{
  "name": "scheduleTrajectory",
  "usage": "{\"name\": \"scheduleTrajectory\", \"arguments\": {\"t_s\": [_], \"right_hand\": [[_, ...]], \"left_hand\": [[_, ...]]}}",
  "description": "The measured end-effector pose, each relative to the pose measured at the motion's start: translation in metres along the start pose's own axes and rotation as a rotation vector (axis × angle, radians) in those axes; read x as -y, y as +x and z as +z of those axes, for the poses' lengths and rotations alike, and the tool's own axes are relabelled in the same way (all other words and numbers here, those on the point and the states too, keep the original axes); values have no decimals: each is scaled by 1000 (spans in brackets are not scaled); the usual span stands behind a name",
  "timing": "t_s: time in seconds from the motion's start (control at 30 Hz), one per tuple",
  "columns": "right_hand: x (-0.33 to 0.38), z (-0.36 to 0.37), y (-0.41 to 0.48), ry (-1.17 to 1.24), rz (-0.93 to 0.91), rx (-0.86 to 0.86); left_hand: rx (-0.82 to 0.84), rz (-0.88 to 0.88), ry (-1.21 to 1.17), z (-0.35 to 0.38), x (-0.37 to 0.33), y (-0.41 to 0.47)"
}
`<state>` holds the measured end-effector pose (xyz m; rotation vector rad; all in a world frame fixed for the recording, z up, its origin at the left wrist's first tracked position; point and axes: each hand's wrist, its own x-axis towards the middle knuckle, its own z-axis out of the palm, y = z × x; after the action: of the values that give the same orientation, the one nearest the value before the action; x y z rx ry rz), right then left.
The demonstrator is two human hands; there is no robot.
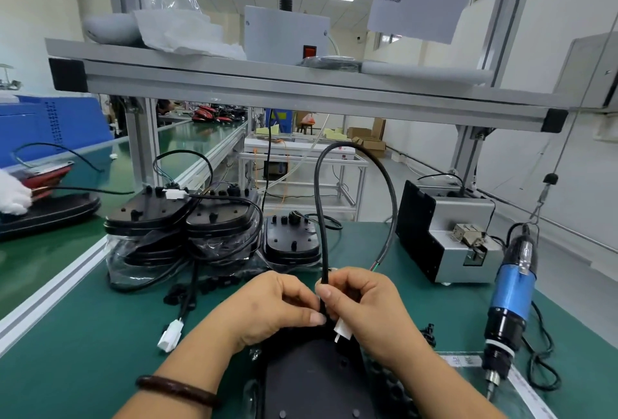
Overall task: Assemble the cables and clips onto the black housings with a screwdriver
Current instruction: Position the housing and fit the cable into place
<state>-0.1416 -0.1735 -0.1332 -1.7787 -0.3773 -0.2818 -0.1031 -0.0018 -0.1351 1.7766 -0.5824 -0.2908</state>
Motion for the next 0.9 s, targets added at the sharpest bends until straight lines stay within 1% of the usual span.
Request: {"name": "scheduleTrajectory", "arguments": {"t_s": [0.1,0.23,0.3,0.4,0.43,0.47,0.53,0.57,0.63,0.7,0.73,0.83,0.9], "right_hand": [[-5,-1,-1,-46,-8,-17],[-8,-2,0,-153,-50,-40],[-7,0,1,-183,-86,-39],[-3,3,2,-189,-77,3],[-2,4,1,-185,-58,32],[-1,5,1,-165,-29,60],[1,2,-1,-62,40,88],[2,0,-1,-2,75,77],[2,-7,0,56,138,13],[1,-12,2,28,186,-19],[0,-13,3,-15,210,-7],[-5,-14,3,-152,244,59],[-7,-13,2,-179,248,80]], "left_hand": [[6,1,-19,-1,0,-1],[48,-55,62,-6,-6,-3],[38,-59,13,-16,-21,-9],[-88,66,-113,-29,-54,-17],[-157,109,-114,-27,-63,-18],[-260,128,-102,-24,-68,-18],[-497,109,-93,-18,-68,-16],[-590,79,-99,-18,-62,-16],[-723,2,-134,-25,-46,-23],[-787,-78,-188,-35,-26,-34],[-796,-116,-198,-39,-15,-40],[-797,-216,-171,-42,13,-51],[-809,-288,-119,-40,25,-55]]}}
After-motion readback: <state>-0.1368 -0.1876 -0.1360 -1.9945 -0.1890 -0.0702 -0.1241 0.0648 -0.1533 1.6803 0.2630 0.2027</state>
